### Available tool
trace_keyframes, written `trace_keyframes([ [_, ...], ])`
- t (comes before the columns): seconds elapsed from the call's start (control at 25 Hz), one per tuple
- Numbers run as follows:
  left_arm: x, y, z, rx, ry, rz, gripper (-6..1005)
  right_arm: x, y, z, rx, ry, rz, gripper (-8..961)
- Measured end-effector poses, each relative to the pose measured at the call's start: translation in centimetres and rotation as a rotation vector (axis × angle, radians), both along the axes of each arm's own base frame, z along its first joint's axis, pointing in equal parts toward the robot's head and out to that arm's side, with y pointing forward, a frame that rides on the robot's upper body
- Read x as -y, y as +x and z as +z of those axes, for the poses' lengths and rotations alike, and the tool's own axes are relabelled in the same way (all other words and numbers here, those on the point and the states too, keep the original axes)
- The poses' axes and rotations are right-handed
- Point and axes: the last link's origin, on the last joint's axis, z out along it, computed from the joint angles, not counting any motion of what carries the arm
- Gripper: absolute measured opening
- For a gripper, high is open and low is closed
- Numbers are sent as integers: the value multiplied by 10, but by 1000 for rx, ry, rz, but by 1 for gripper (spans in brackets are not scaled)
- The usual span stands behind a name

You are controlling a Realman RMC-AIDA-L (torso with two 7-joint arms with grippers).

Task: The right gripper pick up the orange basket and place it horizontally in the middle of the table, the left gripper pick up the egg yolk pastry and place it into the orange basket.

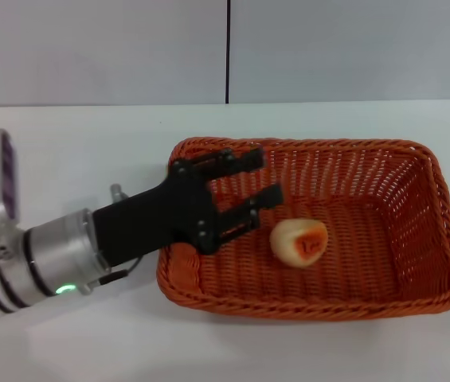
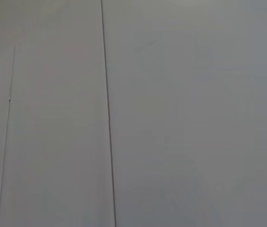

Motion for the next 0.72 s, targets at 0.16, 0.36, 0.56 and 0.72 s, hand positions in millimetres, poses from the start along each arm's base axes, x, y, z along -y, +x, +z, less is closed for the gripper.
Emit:
trace_keyframes([
  [0.16, 3, -29, 30, 19, 127, 83, 443, -3, 2, -1, -1, 11, -10, 640],
  [0.36, 13, -82, 81, 23, 320, 316, 598, -4, 26, -2, -44, 83, -108, 640],
  [0.56, 54, -136, 129, -1, 535, 546, 778, -1, 67, -9, -117, 258, -306, 640],
  [0.72, 77, -153, 143, 13, 626, 642, 819, 1, 82, -14, -150, 356, -404, 640],
])
